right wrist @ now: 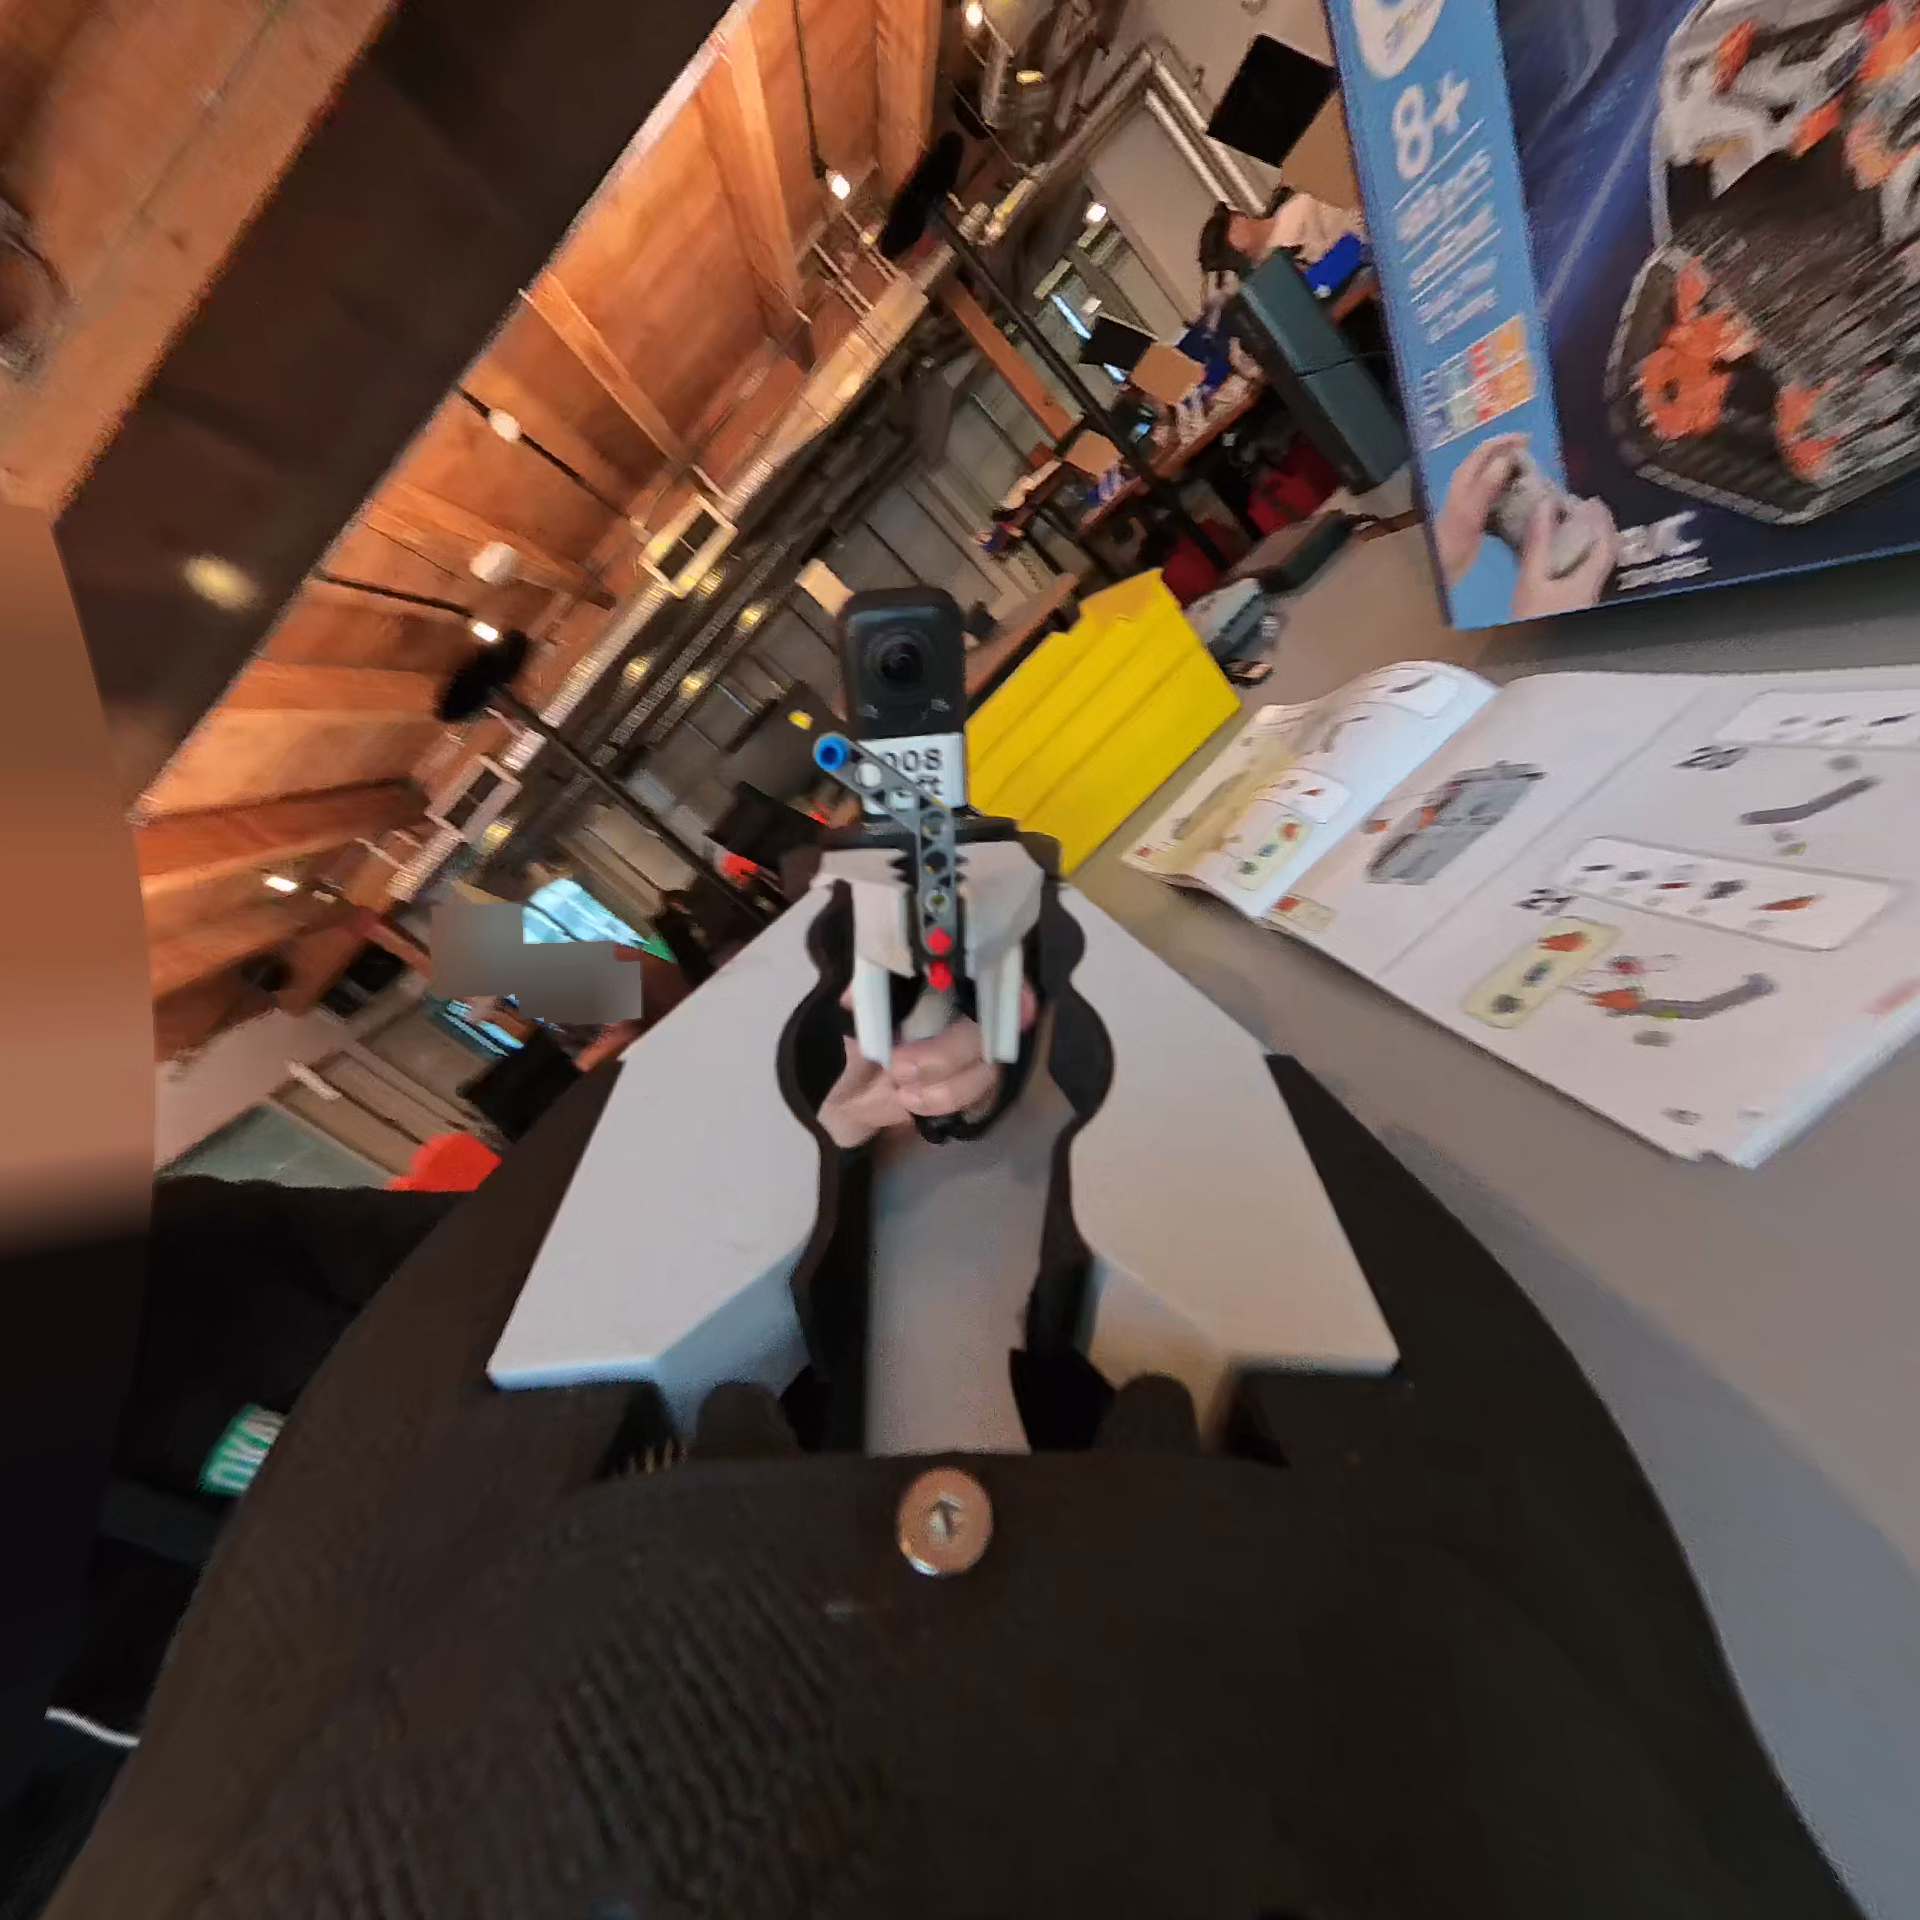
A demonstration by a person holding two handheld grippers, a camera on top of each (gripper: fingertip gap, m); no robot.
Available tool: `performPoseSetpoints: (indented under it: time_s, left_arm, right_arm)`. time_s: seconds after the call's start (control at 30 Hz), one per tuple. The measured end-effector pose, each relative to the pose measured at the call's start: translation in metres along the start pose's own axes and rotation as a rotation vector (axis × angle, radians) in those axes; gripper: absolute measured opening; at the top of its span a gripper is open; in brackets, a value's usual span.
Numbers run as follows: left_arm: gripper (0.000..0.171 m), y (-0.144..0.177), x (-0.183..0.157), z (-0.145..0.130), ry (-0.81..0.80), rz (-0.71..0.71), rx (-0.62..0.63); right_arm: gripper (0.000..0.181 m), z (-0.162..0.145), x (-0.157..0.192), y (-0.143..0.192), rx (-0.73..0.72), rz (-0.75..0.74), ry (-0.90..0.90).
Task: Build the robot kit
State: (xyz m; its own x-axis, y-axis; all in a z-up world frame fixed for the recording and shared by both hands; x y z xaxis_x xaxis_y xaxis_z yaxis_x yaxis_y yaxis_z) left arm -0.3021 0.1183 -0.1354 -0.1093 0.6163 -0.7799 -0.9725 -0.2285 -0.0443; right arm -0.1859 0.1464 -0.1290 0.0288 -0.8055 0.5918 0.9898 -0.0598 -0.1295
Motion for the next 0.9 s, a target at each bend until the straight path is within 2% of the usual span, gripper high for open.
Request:
performPoseSetpoints:
  time_s: [0.03, 0.07, 0.13, 0.17, 0.2, 0.27, 0.43, 0.57, 0.63, 0.73, 0.9]
  left_arm:
    - [0.005, 0.002, 0.000, 0.001, -0.006, 0.005, -0.003]
    - [0.005, 0.004, 0.000, 0.003, -0.019, 0.020, -0.009]
    - [0.005, 0.008, 0.002, 0.005, -0.056, 0.063, -0.010]
    - [0.005, 0.009, 0.002, 0.006, -0.067, 0.075, -0.008]
    - [0.005, 0.010, 0.002, 0.007, -0.071, 0.080, -0.009]
    - [0.005, 0.011, 0.004, 0.007, -0.070, 0.090, -0.007]
    - [0.005, 0.010, 0.005, 0.005, -0.060, 0.089, 0.009]
    - [0.005, 0.007, 0.005, 0.003, -0.046, 0.078, 0.030]
    - [0.005, 0.006, 0.006, 0.001, -0.039, 0.072, 0.038]
    - [0.005, 0.006, 0.006, 0.001, -0.041, 0.071, 0.045]
    - [0.005, 0.005, 0.008, 0.000, -0.047, 0.079, 0.062]
  right_arm:
    - [0.035, 0.002, -0.002, 0.008, 0.047, -0.055, 0.053]
    - [0.028, 0.000, -0.006, 0.018, 0.127, -0.139, 0.121]
    - [0.024, -0.015, -0.023, 0.038, 0.351, -0.364, 0.235]
    - [0.024, -0.027, -0.028, 0.045, 0.467, -0.426, 0.263]
    - [0.024, -0.038, -0.030, 0.048, 0.563, -0.452, 0.254]
    - [0.019, -0.052, -0.034, 0.047, 0.627, -0.470, 0.184]
    - [0.017, -0.057, -0.048, 0.047, 0.662, -0.411, 0.034]
    - [0.020, -0.056, -0.051, 0.044, 0.685, -0.128, 0.034]
    - [0.023, -0.053, -0.057, 0.046, 0.703, -0.085, 0.074]
    - [0.021, -0.053, -0.059, 0.046, 0.749, 0.023, 0.067]
    - [0.015, -0.055, -0.062, 0.040, 0.867, 0.117, 0.091]
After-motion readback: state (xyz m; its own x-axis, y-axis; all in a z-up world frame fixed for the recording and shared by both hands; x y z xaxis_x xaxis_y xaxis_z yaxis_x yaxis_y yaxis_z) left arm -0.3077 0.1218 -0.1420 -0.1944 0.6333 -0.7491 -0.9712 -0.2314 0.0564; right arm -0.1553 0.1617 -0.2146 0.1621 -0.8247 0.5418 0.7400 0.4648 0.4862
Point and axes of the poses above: each gripper's, where its closed fingertips meet, y back along the fingers, z out of its top, x = y × z across the jaws, the point moved 6 cm from there along y, back along the fingers, and after that the axes turned 9 degrees about y, right-handed, at the moved point
